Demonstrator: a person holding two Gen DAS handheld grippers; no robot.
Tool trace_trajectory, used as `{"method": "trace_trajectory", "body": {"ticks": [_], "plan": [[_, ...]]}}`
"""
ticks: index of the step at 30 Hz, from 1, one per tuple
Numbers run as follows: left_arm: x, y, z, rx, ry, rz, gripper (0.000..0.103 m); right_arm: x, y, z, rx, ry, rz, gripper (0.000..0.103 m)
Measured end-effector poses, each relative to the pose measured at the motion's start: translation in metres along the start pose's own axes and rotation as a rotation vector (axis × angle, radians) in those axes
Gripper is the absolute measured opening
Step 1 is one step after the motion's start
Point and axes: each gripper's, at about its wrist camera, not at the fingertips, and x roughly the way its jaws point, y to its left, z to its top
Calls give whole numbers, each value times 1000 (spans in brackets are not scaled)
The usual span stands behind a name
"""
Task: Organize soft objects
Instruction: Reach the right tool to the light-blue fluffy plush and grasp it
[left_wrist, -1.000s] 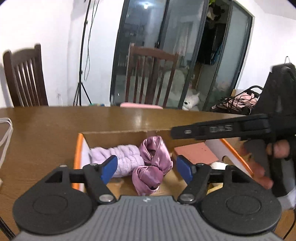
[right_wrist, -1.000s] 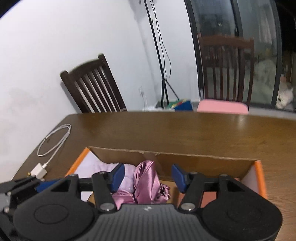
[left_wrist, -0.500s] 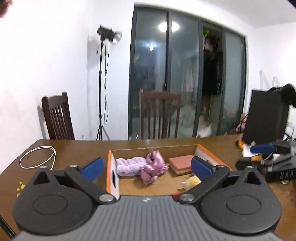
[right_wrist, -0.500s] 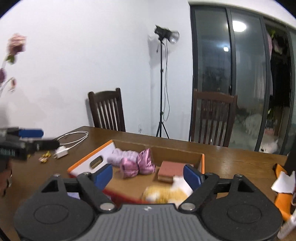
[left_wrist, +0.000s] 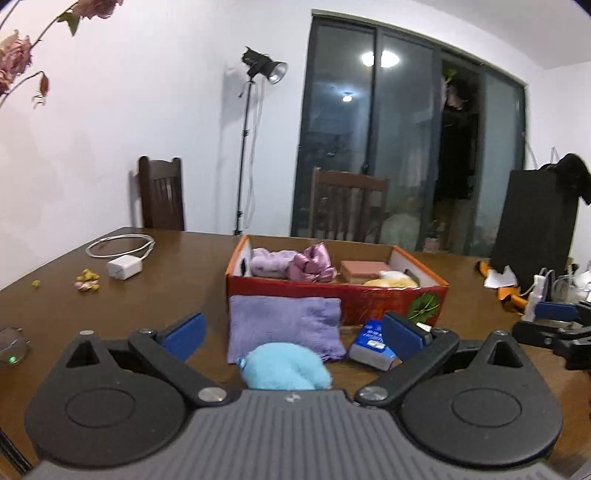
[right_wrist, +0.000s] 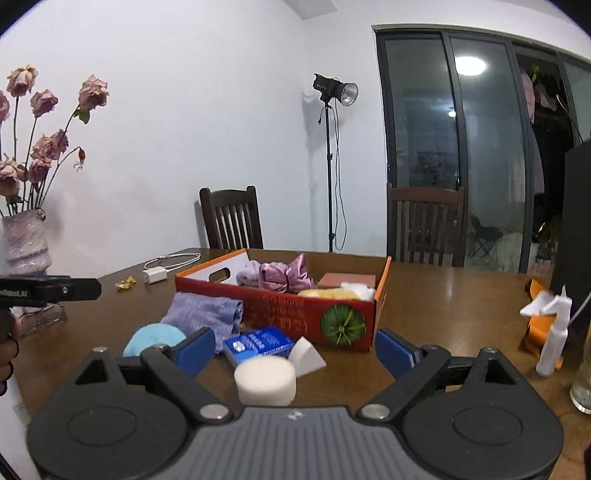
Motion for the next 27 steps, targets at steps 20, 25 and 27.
{"method": "trace_trajectory", "body": {"ticks": [20, 25, 27], "plan": [[42, -25, -15, 29, 102, -58, 103, 34, -12, -6, 51, 51, 57, 92], [74, -34, -22, 47, 179, -133, 97, 67, -5, -8, 71, 118, 98, 88], [88, -36, -25, 43, 222, -143, 88, 79, -1, -8, 73, 145, 101, 85]]}}
